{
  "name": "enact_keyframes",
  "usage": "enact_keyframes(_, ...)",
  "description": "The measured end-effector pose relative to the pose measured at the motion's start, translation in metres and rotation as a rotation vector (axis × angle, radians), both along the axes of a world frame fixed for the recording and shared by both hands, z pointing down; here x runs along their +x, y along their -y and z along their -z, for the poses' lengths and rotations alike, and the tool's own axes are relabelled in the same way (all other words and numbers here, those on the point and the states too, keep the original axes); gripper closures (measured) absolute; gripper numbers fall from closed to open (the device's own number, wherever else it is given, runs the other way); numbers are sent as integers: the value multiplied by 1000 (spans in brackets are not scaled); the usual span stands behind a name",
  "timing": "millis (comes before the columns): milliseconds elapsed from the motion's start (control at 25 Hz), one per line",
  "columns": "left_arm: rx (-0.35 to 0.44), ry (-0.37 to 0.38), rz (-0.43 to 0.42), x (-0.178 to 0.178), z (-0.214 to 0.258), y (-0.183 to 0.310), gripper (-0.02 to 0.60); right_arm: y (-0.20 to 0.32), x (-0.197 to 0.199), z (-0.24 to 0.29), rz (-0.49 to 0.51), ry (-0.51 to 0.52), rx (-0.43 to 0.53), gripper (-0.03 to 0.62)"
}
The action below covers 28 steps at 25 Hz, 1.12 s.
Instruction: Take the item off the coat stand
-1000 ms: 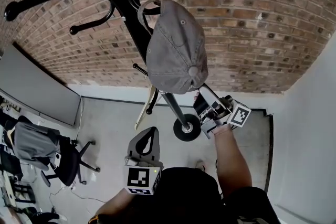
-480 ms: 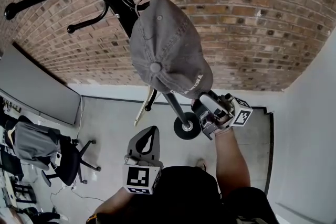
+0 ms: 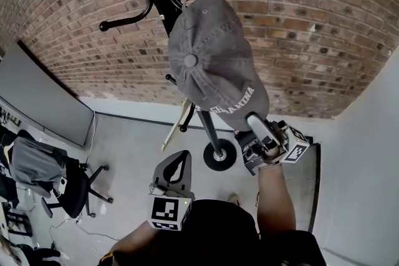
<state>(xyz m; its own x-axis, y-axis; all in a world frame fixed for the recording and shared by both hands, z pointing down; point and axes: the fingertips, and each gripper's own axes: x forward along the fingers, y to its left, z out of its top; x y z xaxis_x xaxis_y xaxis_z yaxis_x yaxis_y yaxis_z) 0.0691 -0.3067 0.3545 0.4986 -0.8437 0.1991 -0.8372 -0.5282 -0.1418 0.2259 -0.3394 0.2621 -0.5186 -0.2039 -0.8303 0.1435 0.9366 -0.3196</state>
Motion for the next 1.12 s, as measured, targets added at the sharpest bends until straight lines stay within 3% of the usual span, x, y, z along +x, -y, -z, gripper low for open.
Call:
enact_keyframes(640, 16, -82, -53, -41, 15, -27, 557, -82, 15, 112, -241, 75, 128, 562)
enact_keyframes(840, 11, -108, -104, -59, 12, -47, 557, -133, 8, 96, -363, 71, 67, 562)
enact_keyframes(1120, -26, -127, -199, -85, -7, -83, 557, -205, -22, 47, -528, 41, -96, 562)
